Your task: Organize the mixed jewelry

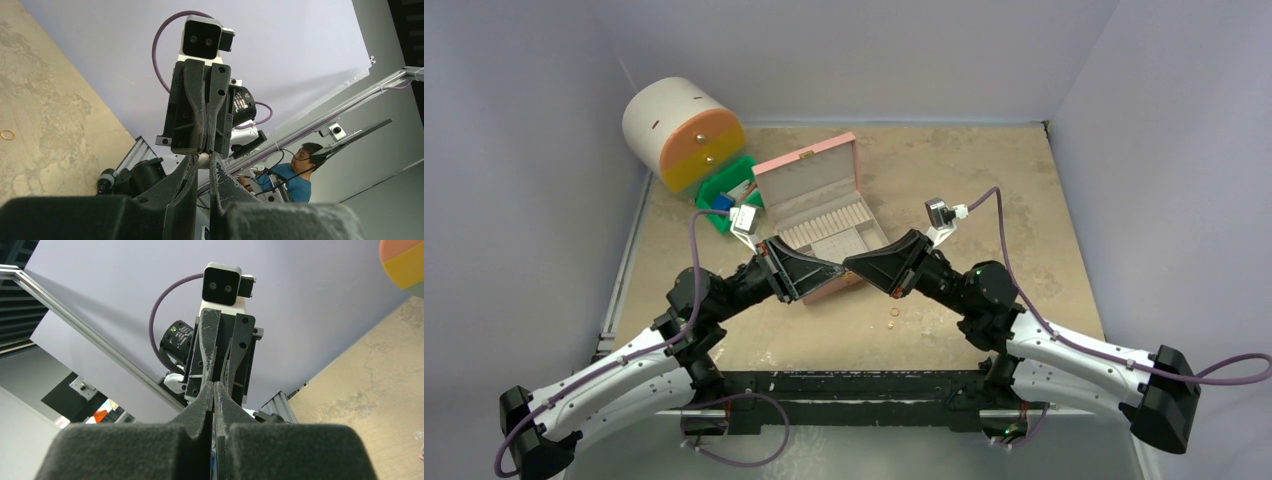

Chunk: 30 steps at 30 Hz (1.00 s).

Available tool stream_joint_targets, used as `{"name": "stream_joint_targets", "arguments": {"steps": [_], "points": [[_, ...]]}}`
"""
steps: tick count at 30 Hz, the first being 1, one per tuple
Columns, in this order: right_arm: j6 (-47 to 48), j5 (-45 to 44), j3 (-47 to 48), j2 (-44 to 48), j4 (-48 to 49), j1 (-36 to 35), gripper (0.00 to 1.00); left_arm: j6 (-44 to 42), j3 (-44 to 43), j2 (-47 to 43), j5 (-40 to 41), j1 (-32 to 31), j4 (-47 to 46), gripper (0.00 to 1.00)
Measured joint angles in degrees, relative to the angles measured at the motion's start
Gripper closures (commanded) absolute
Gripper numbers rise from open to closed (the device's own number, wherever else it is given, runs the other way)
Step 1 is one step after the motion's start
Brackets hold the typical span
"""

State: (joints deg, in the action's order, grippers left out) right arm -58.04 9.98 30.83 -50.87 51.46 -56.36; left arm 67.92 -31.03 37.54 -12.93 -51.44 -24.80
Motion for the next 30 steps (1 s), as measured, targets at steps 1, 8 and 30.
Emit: {"name": "stream_joint_targets", "arguments": {"steps": [1, 8, 30], "points": [[0.0, 0.0, 0.0, 0.0, 0.0, 0.0, 1.0, 0.0, 0.0, 0.0, 0.0, 0.0, 0.0, 1.0], [0.0, -0.1, 0.0, 0.0, 0.0, -0.4, 0.94, -0.1, 0.0, -0.5, 0.0, 0.0, 0.5, 1.0], [10.4, -14.7, 4.1, 10.0, -29.0, -0.6, 0.63, -10.8, -5.1, 0.5, 5.9, 0.0, 20.3, 1.0]]}}
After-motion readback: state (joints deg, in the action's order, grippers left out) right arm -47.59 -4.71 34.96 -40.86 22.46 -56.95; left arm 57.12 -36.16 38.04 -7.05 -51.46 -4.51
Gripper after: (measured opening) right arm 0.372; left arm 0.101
